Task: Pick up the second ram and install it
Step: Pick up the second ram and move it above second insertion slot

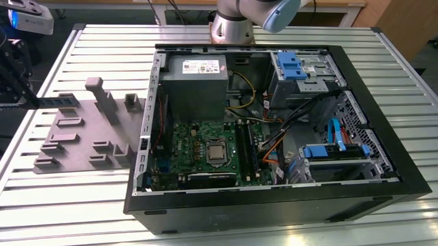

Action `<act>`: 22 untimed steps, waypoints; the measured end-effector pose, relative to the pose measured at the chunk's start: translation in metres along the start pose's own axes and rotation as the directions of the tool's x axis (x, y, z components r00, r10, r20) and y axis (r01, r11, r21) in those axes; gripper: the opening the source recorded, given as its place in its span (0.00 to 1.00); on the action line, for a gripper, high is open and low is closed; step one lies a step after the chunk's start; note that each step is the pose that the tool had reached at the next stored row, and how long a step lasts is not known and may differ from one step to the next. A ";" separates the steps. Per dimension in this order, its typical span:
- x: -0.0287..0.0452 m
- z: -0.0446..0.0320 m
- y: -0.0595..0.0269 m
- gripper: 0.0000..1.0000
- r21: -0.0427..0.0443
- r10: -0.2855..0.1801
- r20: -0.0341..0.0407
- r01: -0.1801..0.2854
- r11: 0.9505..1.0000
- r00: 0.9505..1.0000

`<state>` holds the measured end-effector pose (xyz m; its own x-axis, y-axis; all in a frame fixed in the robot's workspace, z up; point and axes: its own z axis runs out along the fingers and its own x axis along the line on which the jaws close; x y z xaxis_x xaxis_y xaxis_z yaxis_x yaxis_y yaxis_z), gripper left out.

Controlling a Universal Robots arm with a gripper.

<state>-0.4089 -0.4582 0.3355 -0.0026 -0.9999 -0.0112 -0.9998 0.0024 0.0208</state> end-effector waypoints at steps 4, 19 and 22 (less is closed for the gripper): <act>0.0000 0.0001 -0.0012 0.14 0.000 0.000 0.000 0.000 1.000 1.000; -0.0001 -0.0129 -0.0011 0.14 0.000 0.000 0.000 0.000 1.000 1.000; -0.0002 -0.0156 -0.0010 0.14 0.000 0.000 0.000 0.000 1.000 1.000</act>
<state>-0.4076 -0.4582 0.3511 -0.0027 -0.9999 -0.0112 -0.9998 0.0024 0.0206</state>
